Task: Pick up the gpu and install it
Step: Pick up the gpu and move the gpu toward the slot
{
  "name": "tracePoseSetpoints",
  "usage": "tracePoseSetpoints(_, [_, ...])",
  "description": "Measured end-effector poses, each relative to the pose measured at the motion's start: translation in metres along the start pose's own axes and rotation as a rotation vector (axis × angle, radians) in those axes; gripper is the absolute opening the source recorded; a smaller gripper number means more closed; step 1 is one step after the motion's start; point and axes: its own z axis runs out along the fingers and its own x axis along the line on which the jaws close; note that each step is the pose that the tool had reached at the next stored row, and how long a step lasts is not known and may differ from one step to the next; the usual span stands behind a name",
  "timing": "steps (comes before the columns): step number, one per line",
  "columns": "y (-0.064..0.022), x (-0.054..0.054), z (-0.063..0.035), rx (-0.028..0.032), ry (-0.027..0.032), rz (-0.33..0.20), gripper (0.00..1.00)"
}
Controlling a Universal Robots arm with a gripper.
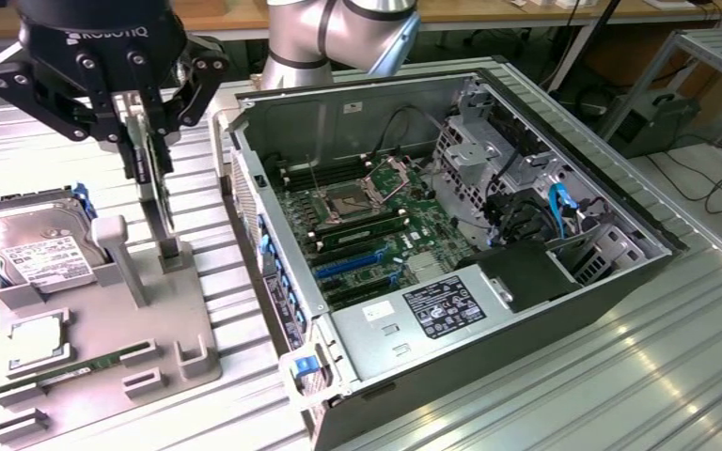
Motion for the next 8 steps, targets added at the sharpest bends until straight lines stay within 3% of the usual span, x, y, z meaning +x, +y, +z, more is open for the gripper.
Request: tracePoseSetpoints(8, [0.0001,-0.0101,0.0001,0.0,0.0,0.0,0.27])
